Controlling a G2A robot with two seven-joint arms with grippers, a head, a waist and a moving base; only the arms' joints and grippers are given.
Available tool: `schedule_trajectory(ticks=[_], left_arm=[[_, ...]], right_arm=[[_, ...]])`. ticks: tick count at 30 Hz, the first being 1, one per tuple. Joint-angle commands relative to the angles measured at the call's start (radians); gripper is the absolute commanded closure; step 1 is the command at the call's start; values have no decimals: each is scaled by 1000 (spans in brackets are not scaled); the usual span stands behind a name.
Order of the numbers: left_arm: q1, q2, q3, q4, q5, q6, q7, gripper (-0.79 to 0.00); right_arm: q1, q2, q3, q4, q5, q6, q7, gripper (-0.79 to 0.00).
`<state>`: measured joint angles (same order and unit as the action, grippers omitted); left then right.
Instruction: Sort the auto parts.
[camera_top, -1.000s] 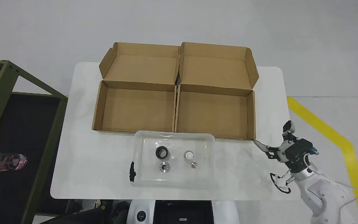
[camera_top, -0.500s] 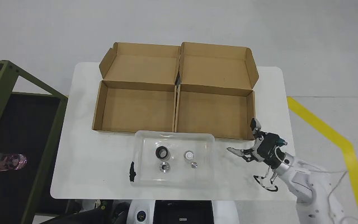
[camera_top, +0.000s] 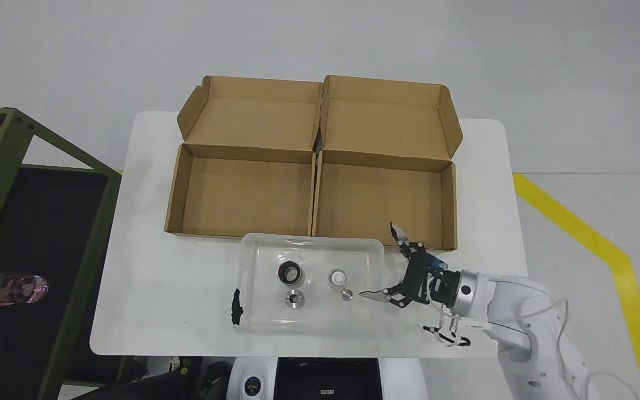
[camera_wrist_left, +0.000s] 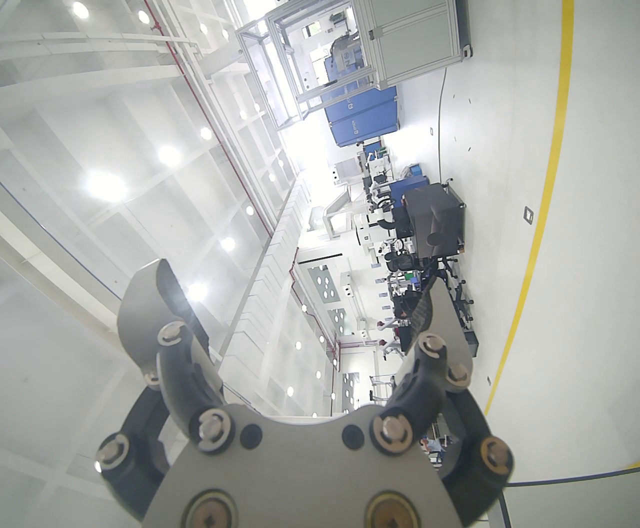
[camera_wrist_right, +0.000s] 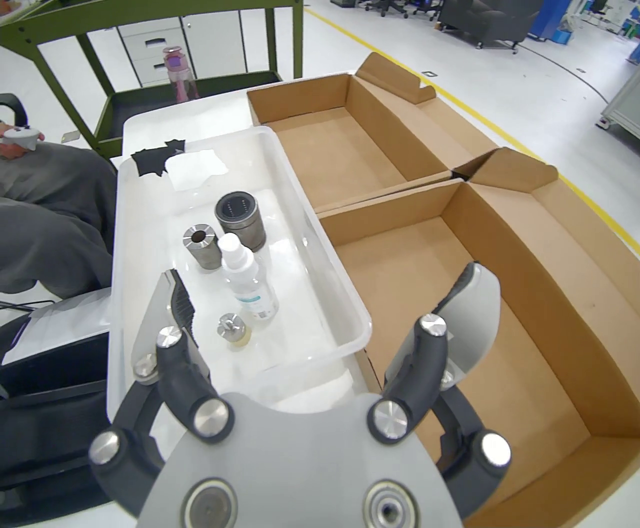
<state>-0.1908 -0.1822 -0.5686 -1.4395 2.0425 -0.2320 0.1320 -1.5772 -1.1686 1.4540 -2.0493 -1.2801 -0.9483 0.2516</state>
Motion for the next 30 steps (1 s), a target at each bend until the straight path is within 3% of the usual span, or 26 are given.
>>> schedule_trajectory(ticks=[1,15,25,30], left_arm=[[0,0,0,0,0,0,0,-785],[0,0,0,0,0,0,0,-785],[0,0,0,0,0,0,0,-785],[0,0,0,0,0,0,0,-785]], right_arm=[[11,1,-26,-8,-6,0,20,-785],[78,2,-210,2,-68,49,164,-785],[114,6,-274,30,-71,67,215,-785],[136,7,-298,59,-76,83,236,-699]])
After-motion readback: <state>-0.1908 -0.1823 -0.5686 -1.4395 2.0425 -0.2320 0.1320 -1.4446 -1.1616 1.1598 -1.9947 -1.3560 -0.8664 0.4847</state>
